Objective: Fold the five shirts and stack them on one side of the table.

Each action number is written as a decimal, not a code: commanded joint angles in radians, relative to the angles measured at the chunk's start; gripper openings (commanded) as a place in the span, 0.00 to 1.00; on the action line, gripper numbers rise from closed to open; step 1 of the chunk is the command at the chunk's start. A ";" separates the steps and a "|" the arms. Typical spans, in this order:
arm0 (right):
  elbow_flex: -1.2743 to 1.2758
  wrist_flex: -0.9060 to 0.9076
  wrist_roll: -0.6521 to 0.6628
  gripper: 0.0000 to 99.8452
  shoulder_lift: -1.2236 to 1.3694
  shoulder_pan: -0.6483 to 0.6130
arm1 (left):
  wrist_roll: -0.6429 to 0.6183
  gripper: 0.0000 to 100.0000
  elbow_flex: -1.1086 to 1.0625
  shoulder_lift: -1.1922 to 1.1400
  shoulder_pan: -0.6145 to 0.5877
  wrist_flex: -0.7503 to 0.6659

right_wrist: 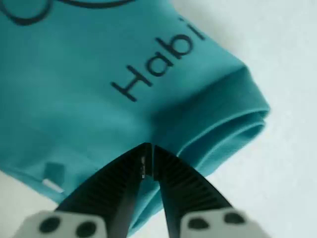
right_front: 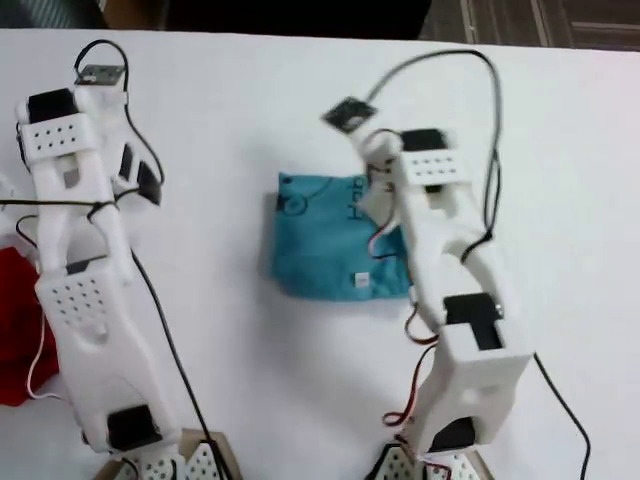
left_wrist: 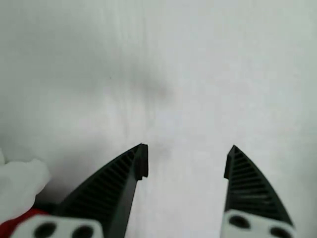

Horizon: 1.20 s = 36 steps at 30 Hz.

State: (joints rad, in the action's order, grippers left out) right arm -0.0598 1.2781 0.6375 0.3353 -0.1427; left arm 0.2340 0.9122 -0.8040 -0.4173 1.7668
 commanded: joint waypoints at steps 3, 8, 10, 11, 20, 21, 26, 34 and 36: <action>0.034 -0.068 0.008 0.02 -0.005 0.105 | 0.005 0.27 -0.002 0.071 -0.009 -0.002; 0.026 -0.067 0.008 0.02 -0.018 0.119 | 0.003 0.27 -0.002 0.071 -0.006 -0.002; 0.012 -0.058 0.008 0.02 -0.027 0.114 | 0.003 0.27 -0.002 0.071 -0.008 -0.002; 0.000 -0.042 0.008 0.02 -0.038 0.108 | 0.005 0.27 -0.002 0.071 -0.009 0.000; -0.215 0.012 0.002 0.02 -0.070 -0.022 | 0.006 0.27 -0.002 0.071 -0.008 0.005; -0.262 0.012 0.000 0.02 -0.036 -0.030 | 0.006 0.27 -0.002 0.071 -0.008 0.005; -0.571 0.110 0.003 0.16 0.226 -0.053 | 0.006 0.27 -0.004 0.071 -0.014 0.006; -1.060 0.348 0.118 0.24 0.601 -0.133 | 0.005 0.27 -0.004 0.071 -0.012 0.011; -1.122 0.387 0.192 0.24 0.670 -0.145 | 0.003 0.27 -0.004 0.071 -0.012 0.011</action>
State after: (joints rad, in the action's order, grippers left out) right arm -1.0464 1.6095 0.7434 0.9429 -0.2654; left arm 0.2340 0.9045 -0.8040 -0.4173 1.7668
